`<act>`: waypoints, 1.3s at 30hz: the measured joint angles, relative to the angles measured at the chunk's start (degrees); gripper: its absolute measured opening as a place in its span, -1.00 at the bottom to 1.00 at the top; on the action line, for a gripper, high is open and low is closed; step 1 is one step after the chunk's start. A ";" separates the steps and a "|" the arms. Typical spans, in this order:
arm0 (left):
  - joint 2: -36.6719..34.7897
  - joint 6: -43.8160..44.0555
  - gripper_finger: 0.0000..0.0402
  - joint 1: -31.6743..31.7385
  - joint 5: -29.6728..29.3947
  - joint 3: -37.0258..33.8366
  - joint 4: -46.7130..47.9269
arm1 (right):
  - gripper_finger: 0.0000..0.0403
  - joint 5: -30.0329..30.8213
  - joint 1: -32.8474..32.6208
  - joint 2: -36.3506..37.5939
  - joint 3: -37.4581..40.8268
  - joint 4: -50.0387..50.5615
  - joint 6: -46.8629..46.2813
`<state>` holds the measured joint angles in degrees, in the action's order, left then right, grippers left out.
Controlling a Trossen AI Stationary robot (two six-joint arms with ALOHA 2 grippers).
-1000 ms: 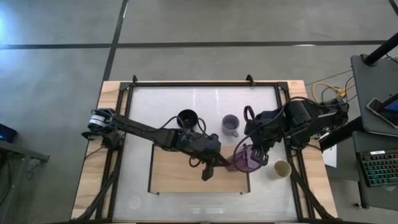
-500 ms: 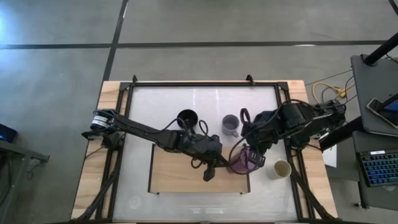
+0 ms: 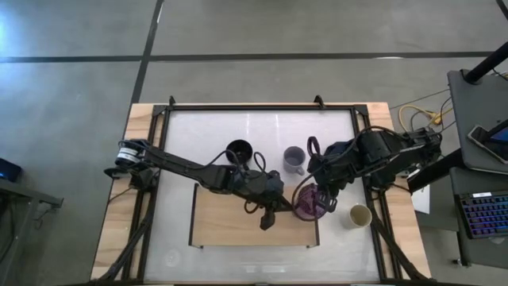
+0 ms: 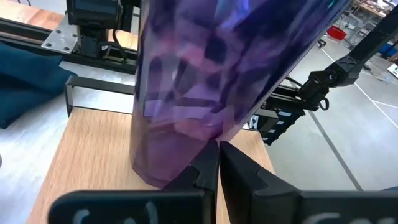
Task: Stack small to large cups/mugs on shelf
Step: Put the purple cup on the shelf
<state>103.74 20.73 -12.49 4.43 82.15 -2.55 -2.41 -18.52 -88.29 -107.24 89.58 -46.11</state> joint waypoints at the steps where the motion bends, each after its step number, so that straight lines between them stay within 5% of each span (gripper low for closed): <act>1: 0.00 0.00 -1.00 0.00 0.02 0.00 0.00 | -0.48 -0.02 0.00 0.00 0.00 0.00 0.00; 8: 0.04 0.00 -1.00 0.00 0.23 -0.15 0.03 | -0.32 -0.17 0.00 0.00 0.00 -2.60 -0.02; 39: -0.38 1.44 -1.00 -0.66 -0.26 -3.06 0.22 | -0.31 -2.74 -2.36 0.25 -0.02 -6.63 -1.86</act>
<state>103.37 22.17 -13.15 4.16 79.09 -2.33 -5.15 -20.88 -88.04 -107.26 82.95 -47.96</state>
